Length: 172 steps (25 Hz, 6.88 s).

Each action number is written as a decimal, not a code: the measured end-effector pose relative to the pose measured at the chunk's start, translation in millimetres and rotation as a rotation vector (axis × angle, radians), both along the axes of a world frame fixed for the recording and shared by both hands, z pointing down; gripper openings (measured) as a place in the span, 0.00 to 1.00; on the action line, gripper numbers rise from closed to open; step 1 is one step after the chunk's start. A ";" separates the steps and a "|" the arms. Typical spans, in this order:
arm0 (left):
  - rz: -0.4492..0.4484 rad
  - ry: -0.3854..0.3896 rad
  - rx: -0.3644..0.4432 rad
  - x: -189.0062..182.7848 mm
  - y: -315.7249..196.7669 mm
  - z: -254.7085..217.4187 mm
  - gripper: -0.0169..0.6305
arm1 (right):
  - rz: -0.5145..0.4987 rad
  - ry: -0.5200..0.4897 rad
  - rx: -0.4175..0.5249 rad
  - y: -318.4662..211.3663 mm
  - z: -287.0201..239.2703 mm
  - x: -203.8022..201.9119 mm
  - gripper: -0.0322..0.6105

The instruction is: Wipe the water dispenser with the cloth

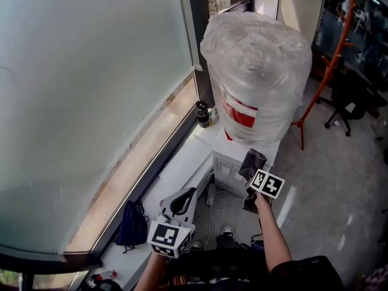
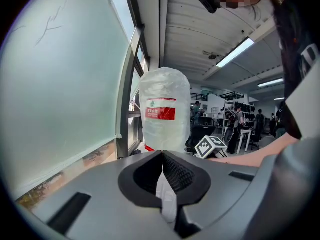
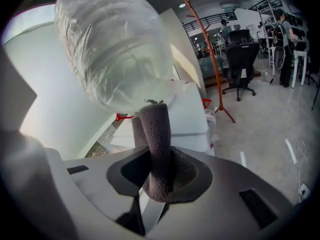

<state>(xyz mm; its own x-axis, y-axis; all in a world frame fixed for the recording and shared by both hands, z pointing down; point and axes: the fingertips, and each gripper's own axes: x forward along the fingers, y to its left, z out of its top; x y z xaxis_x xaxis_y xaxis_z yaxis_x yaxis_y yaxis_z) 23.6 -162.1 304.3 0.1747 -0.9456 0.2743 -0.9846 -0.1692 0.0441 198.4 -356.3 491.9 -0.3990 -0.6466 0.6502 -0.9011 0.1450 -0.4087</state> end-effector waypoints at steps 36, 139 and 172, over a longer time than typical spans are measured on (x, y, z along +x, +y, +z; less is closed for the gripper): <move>0.112 0.023 -0.005 -36.2 41.0 61.8 0.05 | -0.436 0.476 0.323 32.0 -17.9 -98.2 0.21; -0.038 0.126 -0.059 -56.2 9.1 354.0 0.05 | -0.524 0.706 0.090 7.3 370.6 -56.9 0.21; 0.063 0.109 -0.027 -61.9 9.8 248.5 0.05 | -0.522 0.502 0.250 43.4 133.4 -60.5 0.21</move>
<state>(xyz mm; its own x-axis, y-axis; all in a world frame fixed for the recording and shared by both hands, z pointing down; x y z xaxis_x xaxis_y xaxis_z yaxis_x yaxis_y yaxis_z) -38.3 -152.3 552.8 0.2636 -0.9245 0.2753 -0.9612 -0.2278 0.1554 138.0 -312.9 625.4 -0.3882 -0.6067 0.6936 -0.7590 0.6374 0.1328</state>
